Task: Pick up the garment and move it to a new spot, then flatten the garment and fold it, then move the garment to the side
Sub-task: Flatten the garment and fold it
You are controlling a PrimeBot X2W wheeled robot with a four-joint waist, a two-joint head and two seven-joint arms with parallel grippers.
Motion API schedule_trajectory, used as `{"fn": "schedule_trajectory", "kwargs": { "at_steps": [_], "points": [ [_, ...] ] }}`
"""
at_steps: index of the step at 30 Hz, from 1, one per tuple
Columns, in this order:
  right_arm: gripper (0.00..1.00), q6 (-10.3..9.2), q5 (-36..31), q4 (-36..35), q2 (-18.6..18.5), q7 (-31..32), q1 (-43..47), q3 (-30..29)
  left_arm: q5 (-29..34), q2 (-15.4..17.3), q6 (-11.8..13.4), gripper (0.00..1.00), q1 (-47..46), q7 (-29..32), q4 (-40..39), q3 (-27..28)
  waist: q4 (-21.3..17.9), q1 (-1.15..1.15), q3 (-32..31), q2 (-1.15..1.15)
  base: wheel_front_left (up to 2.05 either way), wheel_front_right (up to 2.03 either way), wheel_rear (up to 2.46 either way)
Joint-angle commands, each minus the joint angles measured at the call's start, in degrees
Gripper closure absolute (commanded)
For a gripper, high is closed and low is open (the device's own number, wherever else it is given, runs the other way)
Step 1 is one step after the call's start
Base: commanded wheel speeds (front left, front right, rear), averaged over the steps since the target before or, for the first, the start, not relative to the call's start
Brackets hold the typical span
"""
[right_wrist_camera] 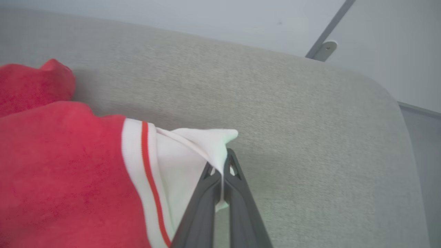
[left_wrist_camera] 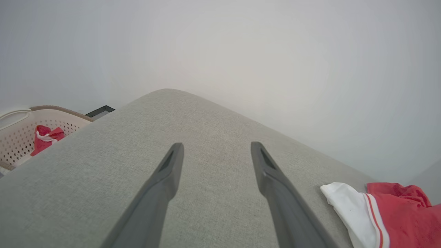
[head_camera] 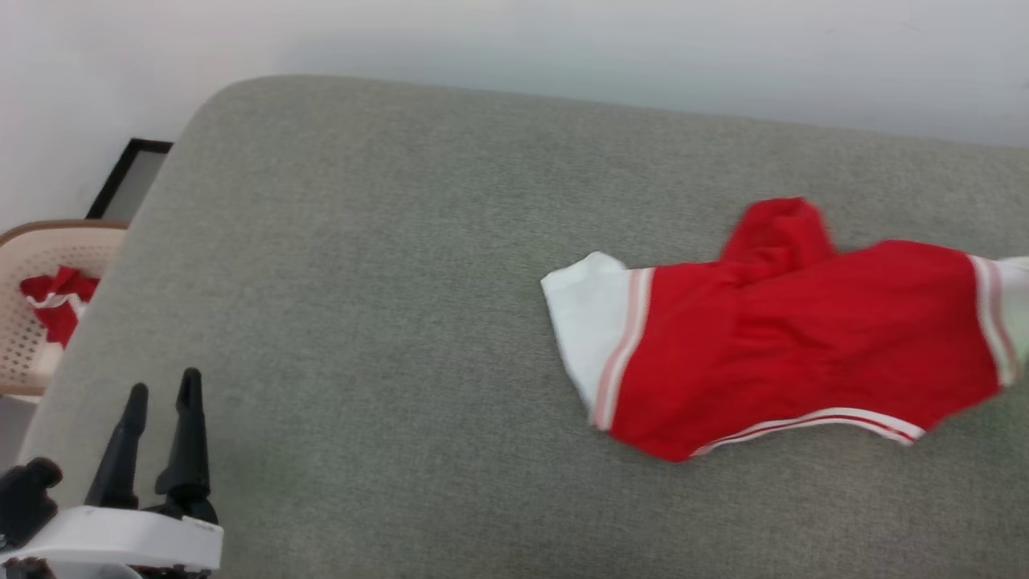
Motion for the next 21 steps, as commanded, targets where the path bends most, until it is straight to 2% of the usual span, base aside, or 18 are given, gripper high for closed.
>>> {"fn": "schedule_trajectory", "kwargs": {
  "at_steps": [1,7,15,16,17,18,21],
  "points": [
    [1.0,-0.1,-0.3,1.1,-1.3,0.5,0.6,-1.7,0.6,-0.1,0.1,0.0,-0.8,0.0,-0.1,-0.3,-1.2,0.0,0.4,0.0,0.0,0.0,0.0],
    [1.0,-0.1,-2.9,6.9,-3.2,0.6,1.6,-7.1,0.5,0.1,-0.2,0.0,-1.8,0.2,0.3,-0.8,-1.5,0.0,1.1,0.0,0.0,0.0,0.0],
    [0.99,-0.09,-4.9,15.0,0.2,-2.4,1.5,-11.2,0.9,0.7,-0.5,0.0,-2.7,0.7,0.7,-1.3,-1.6,0.0,1.5,0.0,0.0,0.0,0.0],
    [0.68,-0.1,-5.3,15.6,0.5,-3.1,1.1,-11.4,0.9,0.8,-0.5,0.0,-2.9,0.9,0.7,-1.4,-1.6,0.0,1.5,0.0,0.0,0.0,0.0],
    [0.14,-0.1,-5.5,16.4,0.9,-3.6,0.7,-11.5,1.0,0.9,-0.5,0.0,-3.2,1.0,0.7,-1.5,-1.6,0.0,1.5,0.0,0.0,0.0,0.0],
    [0.0,-0.09,-5.6,17.0,1.4,-4.1,0.1,-11.6,1.1,1.1,-0.5,0.0,-3.4,1.3,0.6,-1.6,-1.8,0.0,1.4,0.0,0.0,0.0,0.0],
    [0.0,-0.1,-6.0,18.0,2.1,-4.6,-1.1,-10.9,1.4,1.7,-0.3,0.0,-3.9,2.0,0.4,-1.8,-2.3,0.0,1.1,0.0,0.0,0.0,0.0]
  ]
}}
